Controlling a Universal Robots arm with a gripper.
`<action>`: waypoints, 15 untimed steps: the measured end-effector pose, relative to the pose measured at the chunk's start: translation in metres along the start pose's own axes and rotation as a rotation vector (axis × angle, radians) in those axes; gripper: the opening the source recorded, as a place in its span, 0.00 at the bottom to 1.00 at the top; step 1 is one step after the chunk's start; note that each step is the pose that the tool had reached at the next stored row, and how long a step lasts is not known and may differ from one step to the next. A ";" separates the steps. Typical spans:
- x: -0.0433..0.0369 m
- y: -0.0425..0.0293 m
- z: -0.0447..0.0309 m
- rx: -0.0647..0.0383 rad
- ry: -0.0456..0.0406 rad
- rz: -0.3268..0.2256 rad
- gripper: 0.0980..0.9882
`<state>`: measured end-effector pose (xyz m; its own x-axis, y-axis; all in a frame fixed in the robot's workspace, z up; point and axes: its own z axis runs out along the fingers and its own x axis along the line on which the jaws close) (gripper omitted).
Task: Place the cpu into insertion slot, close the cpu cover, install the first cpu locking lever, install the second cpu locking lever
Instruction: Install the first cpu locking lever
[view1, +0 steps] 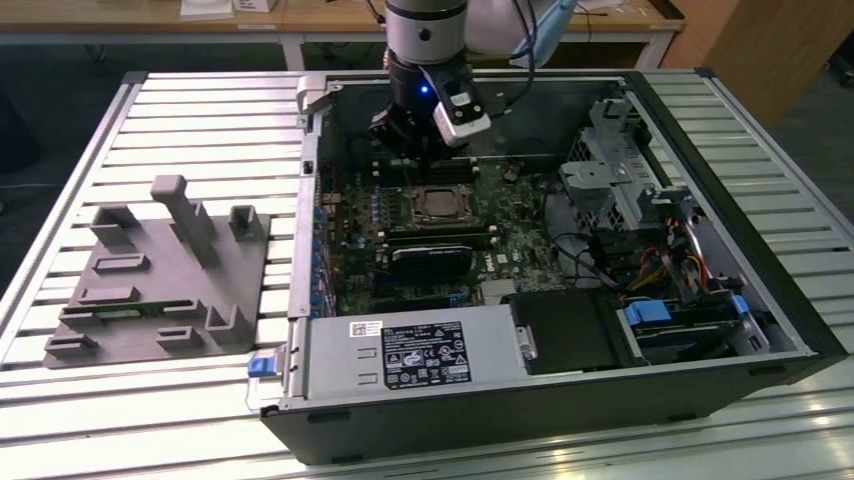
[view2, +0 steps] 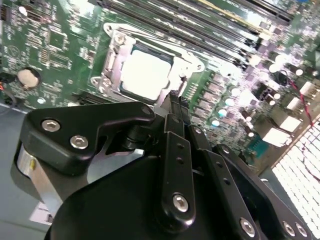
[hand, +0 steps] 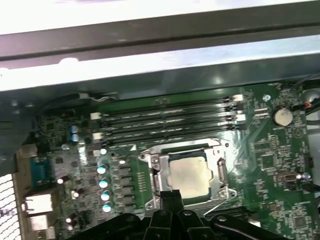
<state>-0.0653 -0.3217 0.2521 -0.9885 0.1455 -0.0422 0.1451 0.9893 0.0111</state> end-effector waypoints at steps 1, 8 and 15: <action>0.0029 -0.0004 -0.0001 -0.001 0.0001 0.000 0.01; 0.0225 -0.0035 -0.0010 -0.013 0.0011 0.001 0.01; 0.0318 -0.0052 -0.0012 -0.101 0.0140 0.005 0.01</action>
<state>-0.0976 -0.3222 0.2519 -0.9884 0.1491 -0.0280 0.1452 0.9830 0.1120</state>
